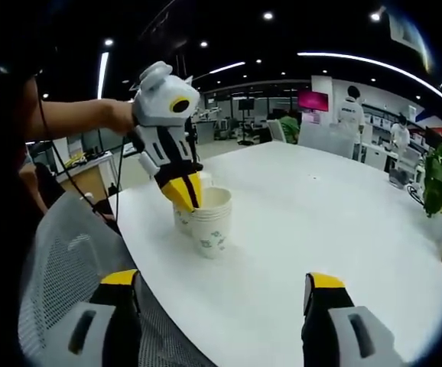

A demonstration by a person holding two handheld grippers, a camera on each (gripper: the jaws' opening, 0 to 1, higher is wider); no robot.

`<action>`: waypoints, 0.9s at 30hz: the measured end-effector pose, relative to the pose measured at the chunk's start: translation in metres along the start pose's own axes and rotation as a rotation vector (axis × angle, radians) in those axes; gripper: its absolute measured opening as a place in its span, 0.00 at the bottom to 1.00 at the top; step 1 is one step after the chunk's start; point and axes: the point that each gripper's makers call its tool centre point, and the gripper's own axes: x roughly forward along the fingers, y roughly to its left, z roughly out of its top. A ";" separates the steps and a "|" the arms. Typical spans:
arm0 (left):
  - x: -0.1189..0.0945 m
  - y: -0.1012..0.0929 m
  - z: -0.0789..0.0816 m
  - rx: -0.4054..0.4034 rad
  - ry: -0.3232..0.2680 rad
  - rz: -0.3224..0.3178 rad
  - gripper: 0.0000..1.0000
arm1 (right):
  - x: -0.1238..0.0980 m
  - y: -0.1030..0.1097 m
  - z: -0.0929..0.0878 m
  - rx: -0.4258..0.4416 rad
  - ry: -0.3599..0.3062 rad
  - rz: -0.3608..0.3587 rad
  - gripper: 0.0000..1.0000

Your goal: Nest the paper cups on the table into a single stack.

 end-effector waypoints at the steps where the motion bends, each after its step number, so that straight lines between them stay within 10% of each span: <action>1: -0.002 0.002 0.001 0.000 -0.008 0.006 0.09 | 0.000 0.000 0.000 0.000 0.000 0.000 0.89; 27: -0.054 0.037 -0.036 -0.064 -0.062 0.238 0.33 | 0.000 -0.001 0.000 -0.001 -0.003 0.000 0.89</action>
